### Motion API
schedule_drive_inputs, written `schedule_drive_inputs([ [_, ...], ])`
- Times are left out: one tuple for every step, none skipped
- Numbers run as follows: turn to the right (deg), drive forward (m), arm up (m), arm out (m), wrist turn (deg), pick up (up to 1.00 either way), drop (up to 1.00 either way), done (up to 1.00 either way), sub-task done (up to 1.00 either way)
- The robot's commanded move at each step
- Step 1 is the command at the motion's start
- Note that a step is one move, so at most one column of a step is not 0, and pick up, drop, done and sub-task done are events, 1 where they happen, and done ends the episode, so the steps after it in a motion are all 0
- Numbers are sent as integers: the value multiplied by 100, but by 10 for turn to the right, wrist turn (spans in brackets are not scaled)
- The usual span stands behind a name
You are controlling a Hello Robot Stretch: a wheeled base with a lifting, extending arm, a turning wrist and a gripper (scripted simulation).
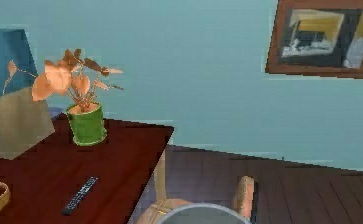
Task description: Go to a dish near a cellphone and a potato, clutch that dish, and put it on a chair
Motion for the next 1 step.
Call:
schedule_drive_inputs([
  [-450,0,0,0,0,0,0,0,0],
])
